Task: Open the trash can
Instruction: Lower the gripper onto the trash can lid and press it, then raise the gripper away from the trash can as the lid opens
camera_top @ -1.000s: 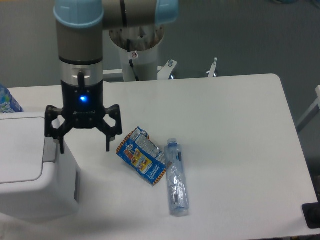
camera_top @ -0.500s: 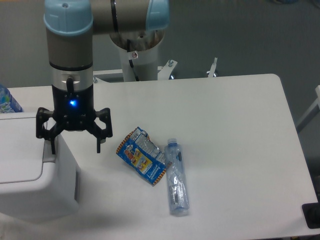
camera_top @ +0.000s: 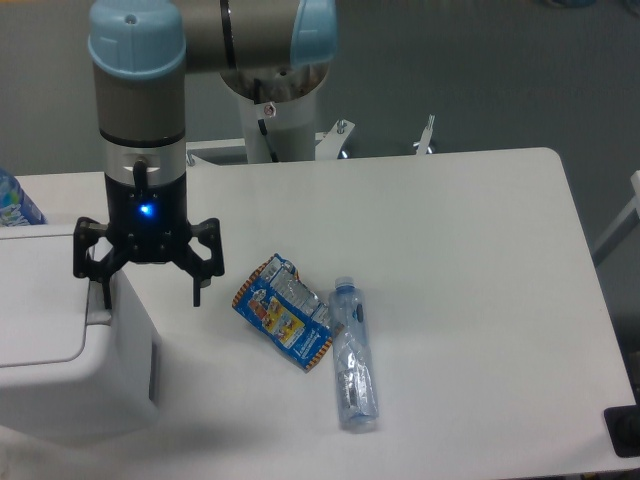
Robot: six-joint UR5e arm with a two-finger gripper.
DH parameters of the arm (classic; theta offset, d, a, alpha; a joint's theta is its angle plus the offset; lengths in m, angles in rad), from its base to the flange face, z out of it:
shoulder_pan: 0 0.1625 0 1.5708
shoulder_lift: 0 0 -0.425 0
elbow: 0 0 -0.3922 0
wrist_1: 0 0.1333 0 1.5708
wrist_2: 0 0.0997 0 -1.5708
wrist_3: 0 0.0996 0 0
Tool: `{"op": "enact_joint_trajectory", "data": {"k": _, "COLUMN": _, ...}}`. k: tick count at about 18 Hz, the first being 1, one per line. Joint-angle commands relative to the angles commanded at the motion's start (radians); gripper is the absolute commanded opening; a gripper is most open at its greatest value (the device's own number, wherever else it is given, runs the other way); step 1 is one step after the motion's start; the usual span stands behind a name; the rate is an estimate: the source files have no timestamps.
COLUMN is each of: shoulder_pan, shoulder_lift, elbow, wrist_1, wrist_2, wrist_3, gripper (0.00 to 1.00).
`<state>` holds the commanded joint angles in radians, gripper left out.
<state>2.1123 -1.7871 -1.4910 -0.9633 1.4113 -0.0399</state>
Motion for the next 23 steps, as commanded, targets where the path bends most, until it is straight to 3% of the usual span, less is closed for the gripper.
{"op": "enact_joint_trajectory", "data": {"k": 9, "shoulder_pan": -0.002, "shoulder_lift": 0.002, "elbow": 0.014, "wrist_1": 0.002, "wrist_2": 0.005, "wrist_3": 0.002, "gripper": 1.0}}
{"op": "enact_joint_trajectory", "data": {"k": 15, "shoulder_pan": 0.009, "shoulder_lift": 0.012, "elbow": 0.049, "wrist_1": 0.005, "wrist_2": 0.199, "wrist_3": 0.026, "gripper": 1.0}}
{"op": "enact_joint_trajectory", "data": {"k": 19, "shoulder_pan": 0.05, "shoulder_lift": 0.047, "elbow": 0.023, "wrist_1": -0.023, "wrist_2": 0.355, "wrist_3": 0.226, "gripper": 1.0}}
{"op": "enact_joint_trajectory", "data": {"k": 23, "shoulder_pan": 0.142, "shoulder_lift": 0.1, "elbow": 0.008, "wrist_1": -0.136, "wrist_2": 0.411, "wrist_3": 0.466, "gripper": 1.0}}
